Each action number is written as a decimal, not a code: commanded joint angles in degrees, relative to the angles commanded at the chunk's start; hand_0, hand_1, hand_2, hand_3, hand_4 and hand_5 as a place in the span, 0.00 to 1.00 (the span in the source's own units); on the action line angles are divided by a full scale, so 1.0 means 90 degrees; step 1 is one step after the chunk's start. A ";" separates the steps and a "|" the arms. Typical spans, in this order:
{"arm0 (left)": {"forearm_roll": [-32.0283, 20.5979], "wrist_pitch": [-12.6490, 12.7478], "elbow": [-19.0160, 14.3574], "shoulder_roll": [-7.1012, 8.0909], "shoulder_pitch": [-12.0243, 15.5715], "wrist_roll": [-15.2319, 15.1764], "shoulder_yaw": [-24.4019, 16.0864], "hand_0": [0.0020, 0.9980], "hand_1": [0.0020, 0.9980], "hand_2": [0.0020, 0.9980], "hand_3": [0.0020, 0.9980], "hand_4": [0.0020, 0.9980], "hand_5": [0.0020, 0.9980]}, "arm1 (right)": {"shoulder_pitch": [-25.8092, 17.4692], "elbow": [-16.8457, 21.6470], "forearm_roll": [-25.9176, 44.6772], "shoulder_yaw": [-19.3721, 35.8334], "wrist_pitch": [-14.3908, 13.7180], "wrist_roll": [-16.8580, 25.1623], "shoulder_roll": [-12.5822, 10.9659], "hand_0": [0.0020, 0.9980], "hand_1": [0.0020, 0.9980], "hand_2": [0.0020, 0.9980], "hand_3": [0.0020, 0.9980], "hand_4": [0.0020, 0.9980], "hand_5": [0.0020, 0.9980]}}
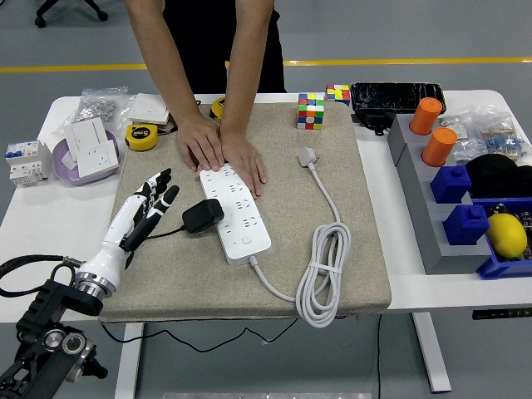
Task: Pick up the plug,place it near the board,insert it into the board,press the button
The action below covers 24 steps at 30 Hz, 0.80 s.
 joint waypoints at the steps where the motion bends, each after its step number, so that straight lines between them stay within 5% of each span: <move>1: 0.0220 -0.0002 -0.0018 0.0027 0.0029 0.0028 0.0039 1.00 1.00 0.99 0.96 1.00 1.00 | -0.0005 0.0000 -0.0013 0.0018 0.0001 -0.0005 -0.0002 0.87 0.72 0.72 0.71 1.00 0.67; 13: 0.1176 -0.0043 -0.0045 0.0151 0.0034 0.0173 0.0636 1.00 1.00 0.98 0.95 1.00 1.00 | 0.0008 0.0000 -0.0013 0.0048 0.0001 -0.0002 -0.0004 0.87 0.72 0.72 0.71 1.00 0.67; 24: 0.1183 -0.0072 0.0255 0.0173 -0.0199 0.0224 0.0998 1.00 1.00 0.98 0.95 1.00 1.00 | 0.0007 0.0000 -0.0013 0.0061 0.0000 -0.0001 0.0001 0.87 0.72 0.72 0.71 1.00 0.67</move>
